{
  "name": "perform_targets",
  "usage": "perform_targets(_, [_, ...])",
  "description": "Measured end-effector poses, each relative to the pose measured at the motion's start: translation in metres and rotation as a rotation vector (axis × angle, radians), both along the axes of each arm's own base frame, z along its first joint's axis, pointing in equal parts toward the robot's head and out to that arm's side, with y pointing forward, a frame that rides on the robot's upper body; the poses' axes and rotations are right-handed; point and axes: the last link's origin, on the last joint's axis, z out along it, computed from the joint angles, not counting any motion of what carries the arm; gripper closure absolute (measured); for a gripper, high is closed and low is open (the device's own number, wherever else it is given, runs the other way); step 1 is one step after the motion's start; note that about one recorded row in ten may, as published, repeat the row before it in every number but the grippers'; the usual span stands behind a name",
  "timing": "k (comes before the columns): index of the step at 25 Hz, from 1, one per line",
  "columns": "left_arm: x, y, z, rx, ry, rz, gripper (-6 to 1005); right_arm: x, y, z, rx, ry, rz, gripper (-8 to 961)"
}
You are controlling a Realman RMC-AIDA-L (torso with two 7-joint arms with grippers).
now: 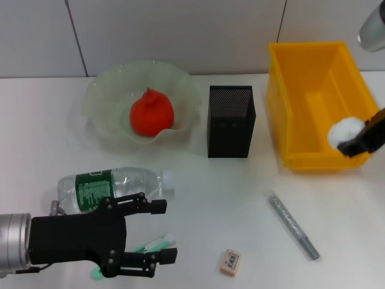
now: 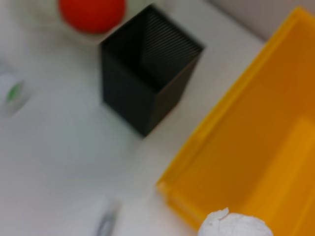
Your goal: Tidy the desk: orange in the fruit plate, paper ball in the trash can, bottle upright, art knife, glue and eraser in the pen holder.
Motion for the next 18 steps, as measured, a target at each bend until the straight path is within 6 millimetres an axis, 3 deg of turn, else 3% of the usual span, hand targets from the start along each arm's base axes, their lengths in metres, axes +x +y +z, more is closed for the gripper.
perform_targets(5, [0.0, 0.0, -0.001, -0.004, -0.003, 0.003, 135, 0.015, 0.017, 0.0, 0.113, 0.029, 0.053, 405])
perform_targets(12, [0.0, 0.0, -0.003, -0.007, -0.005, 0.011, 136, 0.039, 0.04, -0.029, 0.155, 0.068, 0.097, 383])
perform_targets(18, [-0.001, 0.003, 0.0, 0.016, -0.016, 0.026, 136, 0.049, 0.051, -0.035, 0.195, 0.075, 0.105, 365])
